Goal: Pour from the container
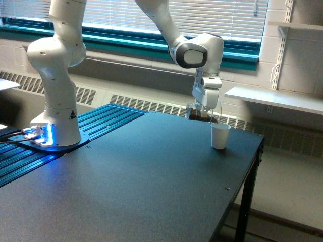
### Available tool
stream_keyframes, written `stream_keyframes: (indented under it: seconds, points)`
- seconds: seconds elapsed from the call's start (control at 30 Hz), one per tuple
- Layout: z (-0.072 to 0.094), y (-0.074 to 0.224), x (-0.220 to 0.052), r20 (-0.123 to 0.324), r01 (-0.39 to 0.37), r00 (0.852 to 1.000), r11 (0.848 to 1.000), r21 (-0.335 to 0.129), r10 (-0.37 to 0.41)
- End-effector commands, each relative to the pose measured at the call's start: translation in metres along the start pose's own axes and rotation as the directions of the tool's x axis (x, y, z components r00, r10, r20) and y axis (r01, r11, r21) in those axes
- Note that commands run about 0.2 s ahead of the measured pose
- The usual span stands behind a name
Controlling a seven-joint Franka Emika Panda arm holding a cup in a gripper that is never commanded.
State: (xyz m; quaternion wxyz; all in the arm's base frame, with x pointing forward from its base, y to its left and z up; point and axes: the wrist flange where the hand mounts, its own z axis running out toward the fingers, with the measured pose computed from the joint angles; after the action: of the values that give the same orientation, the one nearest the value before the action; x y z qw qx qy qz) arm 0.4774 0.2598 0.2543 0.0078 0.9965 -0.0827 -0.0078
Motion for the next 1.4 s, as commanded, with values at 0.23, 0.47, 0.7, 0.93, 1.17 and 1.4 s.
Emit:
stream_keyframes:
  seconds: [0.23,0.47,0.7,0.93,1.17,1.4]
  points:
    - [0.001,-0.006,0.000,0.023,0.018,1.000,1.000,-0.006,-0.018]
    - [0.002,-0.007,0.001,0.030,0.021,0.999,1.000,-0.008,-0.021]
    - [0.002,-0.007,0.003,0.033,0.019,0.999,1.000,-0.008,-0.019]
    - [0.002,-0.007,0.005,0.041,0.016,0.999,1.000,-0.009,-0.015]
    - [0.001,-0.007,0.009,0.046,0.008,0.999,1.000,-0.008,-0.007]
    - [0.000,-0.006,0.013,0.049,0.006,0.999,1.000,-0.008,-0.005]
